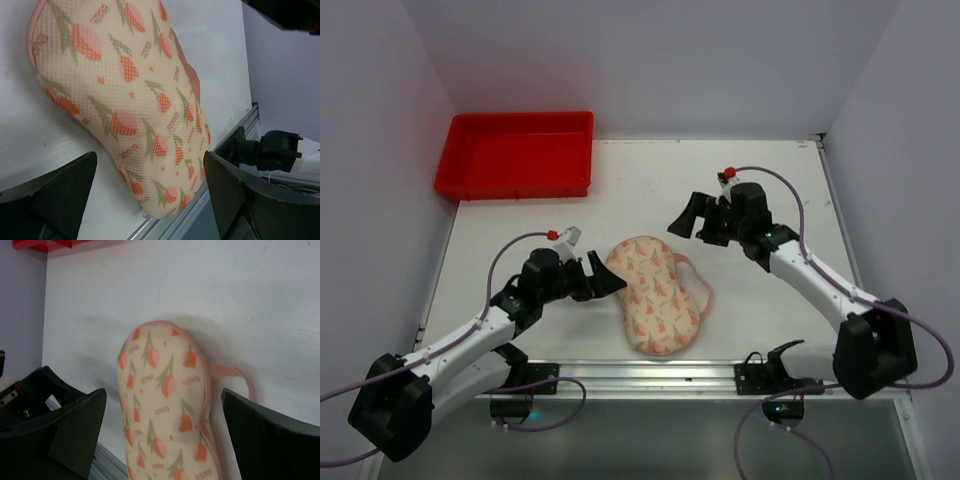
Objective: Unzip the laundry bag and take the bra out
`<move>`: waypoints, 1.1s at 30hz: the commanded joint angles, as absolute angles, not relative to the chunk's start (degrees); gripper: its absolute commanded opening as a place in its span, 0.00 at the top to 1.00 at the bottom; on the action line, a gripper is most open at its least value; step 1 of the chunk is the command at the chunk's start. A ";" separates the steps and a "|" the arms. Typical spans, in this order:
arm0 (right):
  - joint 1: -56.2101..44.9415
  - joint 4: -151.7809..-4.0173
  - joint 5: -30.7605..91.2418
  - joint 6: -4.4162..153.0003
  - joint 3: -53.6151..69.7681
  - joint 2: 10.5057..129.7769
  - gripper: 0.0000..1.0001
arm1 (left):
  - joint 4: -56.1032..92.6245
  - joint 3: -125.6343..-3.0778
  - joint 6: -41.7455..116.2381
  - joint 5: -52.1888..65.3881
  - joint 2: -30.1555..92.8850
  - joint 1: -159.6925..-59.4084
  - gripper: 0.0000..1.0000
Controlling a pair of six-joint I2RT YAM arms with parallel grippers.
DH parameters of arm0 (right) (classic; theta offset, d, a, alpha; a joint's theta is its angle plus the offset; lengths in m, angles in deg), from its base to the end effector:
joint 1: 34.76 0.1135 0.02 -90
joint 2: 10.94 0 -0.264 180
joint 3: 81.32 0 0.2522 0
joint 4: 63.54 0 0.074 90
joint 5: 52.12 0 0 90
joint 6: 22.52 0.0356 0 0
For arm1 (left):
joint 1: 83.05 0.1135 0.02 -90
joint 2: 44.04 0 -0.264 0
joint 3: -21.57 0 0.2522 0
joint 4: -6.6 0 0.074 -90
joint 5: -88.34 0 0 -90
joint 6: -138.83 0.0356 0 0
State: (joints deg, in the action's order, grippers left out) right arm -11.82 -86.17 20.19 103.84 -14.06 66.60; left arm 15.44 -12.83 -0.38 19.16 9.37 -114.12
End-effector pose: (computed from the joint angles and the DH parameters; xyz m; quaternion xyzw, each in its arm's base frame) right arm 0.2737 0.1276 0.2676 0.0284 0.8706 0.3510 0.3435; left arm 0.1613 -0.1120 0.1932 -0.0407 0.8466 -0.4456 0.2883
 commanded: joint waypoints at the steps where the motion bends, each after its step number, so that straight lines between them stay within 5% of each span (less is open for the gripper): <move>1: -10.77 -88.73 22.15 102.46 -23.15 57.55 0.01 | 14.83 -9.77 -7.15 16.80 6.24 -115.39 0.10; 9: -9.71 -88.91 16.88 104.39 -39.33 43.13 0.02 | 8.86 -8.36 -11.55 13.82 10.71 -123.55 0.13; 20: -9.71 -88.82 15.47 105.10 -41.63 37.93 0.02 | 6.39 -8.36 -16.30 8.53 20.65 -133.06 0.25; 23: -9.71 -88.38 14.86 104.48 -40.93 38.19 0.02 | 3.76 -8.36 -16.91 8.62 21.70 -133.06 0.41; 27: -9.80 -90.31 16.43 102.81 -38.56 40.30 0.02 | -1.42 -11.69 -17.44 8.97 24.95 -133.06 0.86; 29: -9.71 -91.19 17.31 101.85 -37.33 40.65 0.02 | -1.61 -13.80 -17.18 8.62 27.23 -133.06 0.99; 33: -9.71 -91.19 19.07 101.23 -36.18 38.20 0.02 | -0.38 -20.55 -17.79 6.61 31.89 -133.06 1.00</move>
State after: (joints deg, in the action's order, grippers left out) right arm -10.01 -90.76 17.54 103.07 -39.48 40.19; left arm 4.24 -14.80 -16.76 9.54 30.09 -132.70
